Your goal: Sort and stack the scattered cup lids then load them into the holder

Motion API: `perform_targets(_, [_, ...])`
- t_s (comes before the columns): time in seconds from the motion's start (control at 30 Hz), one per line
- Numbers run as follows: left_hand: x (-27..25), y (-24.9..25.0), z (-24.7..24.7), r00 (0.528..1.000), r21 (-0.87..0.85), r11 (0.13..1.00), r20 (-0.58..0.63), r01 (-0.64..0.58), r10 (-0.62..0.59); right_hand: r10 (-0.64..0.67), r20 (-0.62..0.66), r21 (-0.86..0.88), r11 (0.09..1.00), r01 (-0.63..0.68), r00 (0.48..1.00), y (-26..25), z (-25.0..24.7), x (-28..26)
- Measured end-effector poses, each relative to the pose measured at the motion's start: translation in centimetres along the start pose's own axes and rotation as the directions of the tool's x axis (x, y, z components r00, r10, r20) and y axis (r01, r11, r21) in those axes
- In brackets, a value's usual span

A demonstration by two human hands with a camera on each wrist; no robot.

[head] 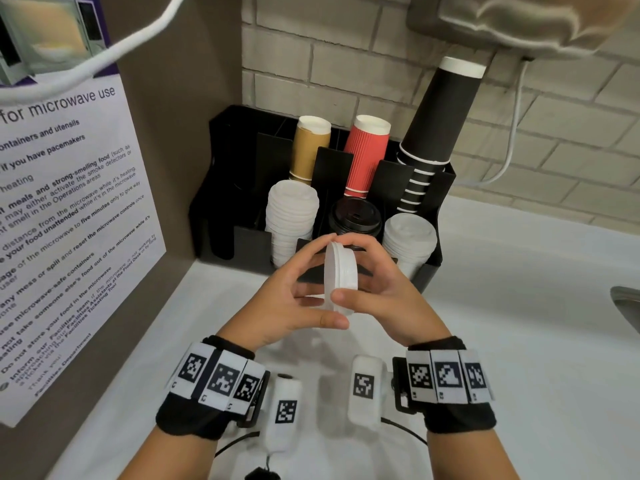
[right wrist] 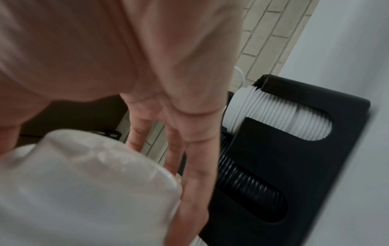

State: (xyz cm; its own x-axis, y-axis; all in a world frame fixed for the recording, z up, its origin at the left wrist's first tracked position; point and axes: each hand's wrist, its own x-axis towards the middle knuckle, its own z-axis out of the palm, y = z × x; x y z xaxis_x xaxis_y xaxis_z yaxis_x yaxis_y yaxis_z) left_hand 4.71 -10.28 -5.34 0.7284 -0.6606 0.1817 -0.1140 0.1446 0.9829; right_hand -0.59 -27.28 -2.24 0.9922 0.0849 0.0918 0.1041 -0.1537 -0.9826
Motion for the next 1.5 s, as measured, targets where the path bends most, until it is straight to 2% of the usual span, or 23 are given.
perform_targets(0.1, [0.0,-0.3,-0.3,1.0,0.055,0.999,0.008,0.002,-0.003,-0.034,-0.008,-0.041,0.999,0.034,0.999,-0.5,-0.5,0.2])
perform_targets(0.13, [0.0,-0.3,-0.5,1.0,0.064,0.998,-0.015,0.003,-0.002,-0.061,-0.045,-0.074,0.996,0.058,0.997,-0.9,-1.1,0.4])
perform_targets(0.23, [-0.1,-0.2,-1.5,0.987,0.074,0.997,-0.162,-0.005,0.017,-0.158,-0.284,-0.236,0.968,0.091,0.946,-2.4,-5.0,1.6])
perform_targets(0.33, [0.0,-0.3,-2.3,0.957,0.091,0.995,-0.284,-0.026,0.052,-0.164,-0.449,-0.419,0.907,-0.045,0.878,-2.8,-9.8,3.0])
perform_targets(0.4, [0.2,-0.4,-2.7,0.945,0.103,0.994,-0.318,-0.039,0.07,-0.113,-0.481,-0.504,0.847,-0.168,0.87,-2.4,-11.9,4.0])
perform_targets(0.57, [0.3,-0.9,-2.8,0.95,0.101,0.995,-0.308,-0.021,0.051,0.013,-0.426,-0.623,0.721,-0.304,0.904,-0.6,-12.5,6.0])
perform_targets(0.67, [0.2,-1.2,-2.8,0.953,0.124,0.992,-0.301,-0.008,0.046,0.049,-0.412,-0.715,0.602,-0.356,0.91,0.1,-11.2,6.6])
perform_targets(0.77, [0.0,-1.2,-2.8,0.952,0.141,0.99,-0.302,0.002,0.041,0.042,-0.417,-0.796,0.464,-0.388,0.908,0.4,-10.4,6.8])
perform_targets(0.97, [0.0,-0.8,-2.2,0.954,0.157,0.987,-0.299,0.023,0.025,-0.056,-0.43,-0.867,0.303,-0.394,0.901,1.6,-10.0,6.7])
perform_targets(1.03, [0.0,-0.6,-2.1,0.954,0.162,0.986,-0.298,0.032,0.018,-0.121,-0.43,-0.88,0.278,-0.386,0.895,2.4,-9.8,6.5])
perform_targets(1.17, [-0.2,-0.5,-2.1,0.952,0.159,0.987,-0.305,0.033,0.017,-0.204,-0.371,-0.896,0.336,-0.291,0.906,3.6,-9.6,6.5])
perform_targets(1.23, [-0.3,-0.6,-2.2,0.952,0.157,0.987,-0.307,0.037,0.013,-0.237,-0.338,-0.914,0.315,-0.257,0.911,3.9,-9.6,6.6])
perform_targets(1.33, [-0.3,-0.6,-2.2,0.953,0.16,0.986,-0.304,0.038,0.013,-0.229,-0.341,-0.923,0.264,-0.279,0.912,4.3,-9.2,7.0])
perform_targets(1.5, [-0.1,-0.5,-1.9,0.958,0.161,0.987,-0.286,0.028,0.02,-0.191,-0.373,-0.912,0.255,-0.321,0.908,4.6,-8.9,7.0])
